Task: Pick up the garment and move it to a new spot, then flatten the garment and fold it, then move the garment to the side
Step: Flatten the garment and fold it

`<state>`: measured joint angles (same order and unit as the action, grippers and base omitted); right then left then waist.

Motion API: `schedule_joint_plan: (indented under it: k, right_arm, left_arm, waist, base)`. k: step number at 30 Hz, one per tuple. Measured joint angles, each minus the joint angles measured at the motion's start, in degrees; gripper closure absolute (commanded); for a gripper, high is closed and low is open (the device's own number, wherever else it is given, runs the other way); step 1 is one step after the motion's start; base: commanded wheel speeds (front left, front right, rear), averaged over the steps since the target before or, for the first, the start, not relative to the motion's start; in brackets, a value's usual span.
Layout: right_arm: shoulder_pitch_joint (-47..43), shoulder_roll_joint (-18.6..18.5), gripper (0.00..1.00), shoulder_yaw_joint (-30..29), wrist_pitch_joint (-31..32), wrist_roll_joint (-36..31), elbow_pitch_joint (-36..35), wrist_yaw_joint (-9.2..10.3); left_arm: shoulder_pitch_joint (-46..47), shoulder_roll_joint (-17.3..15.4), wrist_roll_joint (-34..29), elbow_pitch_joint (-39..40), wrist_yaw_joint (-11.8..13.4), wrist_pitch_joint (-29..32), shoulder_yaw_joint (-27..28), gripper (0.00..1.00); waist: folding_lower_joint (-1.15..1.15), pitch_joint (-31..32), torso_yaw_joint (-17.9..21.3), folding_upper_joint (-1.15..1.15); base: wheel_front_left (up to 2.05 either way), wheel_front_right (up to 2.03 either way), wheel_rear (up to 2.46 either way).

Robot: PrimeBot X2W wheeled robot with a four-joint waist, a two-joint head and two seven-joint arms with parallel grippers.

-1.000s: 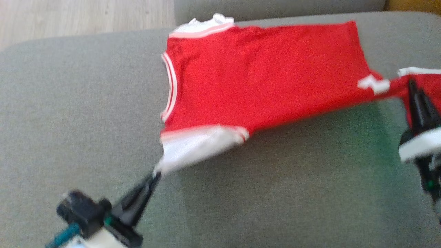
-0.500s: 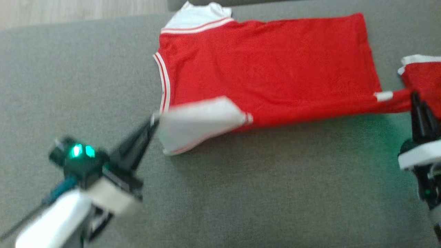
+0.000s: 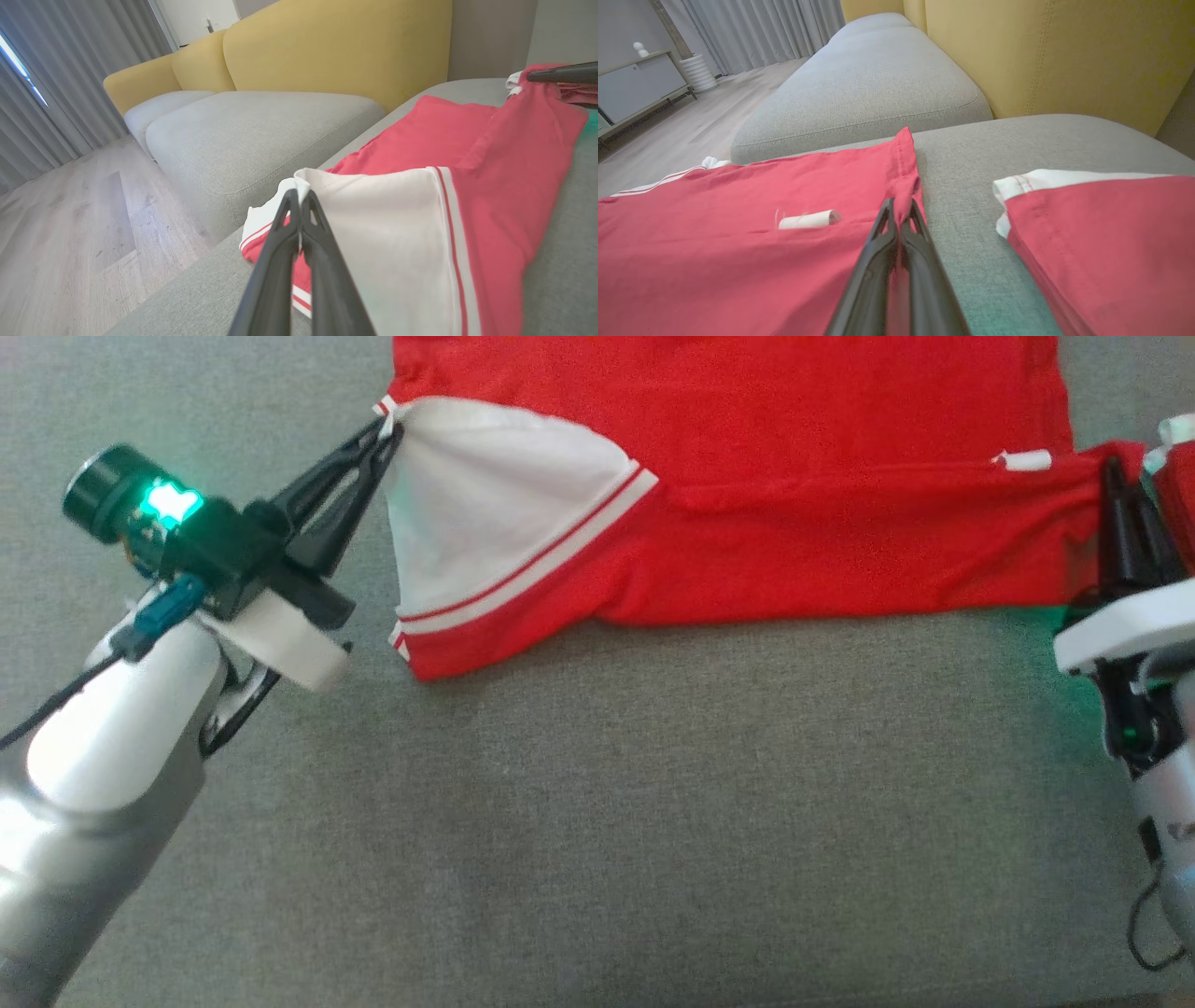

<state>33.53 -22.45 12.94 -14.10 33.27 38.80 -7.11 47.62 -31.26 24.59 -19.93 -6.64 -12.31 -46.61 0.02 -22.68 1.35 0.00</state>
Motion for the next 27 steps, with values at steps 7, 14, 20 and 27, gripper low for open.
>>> schedule_joint_plan:
  k: [7,14,20,27]
  right_arm:
    - [4.0,1.6,0.00,1.2,1.4,0.6,6.5,0.00]
    - [3.1,4.5,0.00,-6.7,-0.3,2.0,2.4,0.00]
    - [-7.8,8.1,0.00,-13.4,-0.3,-0.9,-5.7,0.00]
    - [-14.3,11.3,0.00,-15.6,-0.3,-3.1,-9.2,0.00]
  left_arm:
    - [2.3,4.0,7.3,-7.4,-0.9,-1.2,-3.6,0.00]
    - [-3.5,5.0,13.4,-7.9,2.6,-2.2,2.1,0.00]
    - [-22.2,10.8,18.8,-6.1,7.3,-2.2,3.8,0.00]
    - [-25.3,13.8,19.4,-9.3,8.2,-2.2,5.2,0.00]
  waist:
    - [-0.01,-0.6,0.2,0.00]
    - [-0.02,2.6,0.6,0.00]
    - [-0.03,6.6,0.9,0.00]
    - [-0.03,9.8,1.4,0.00]
  base:
    - [0.00,0.00,0.00]
    - [0.00,0.00,0.00]
    - [0.00,0.00,0.00]
    - [0.00,0.00,0.00]
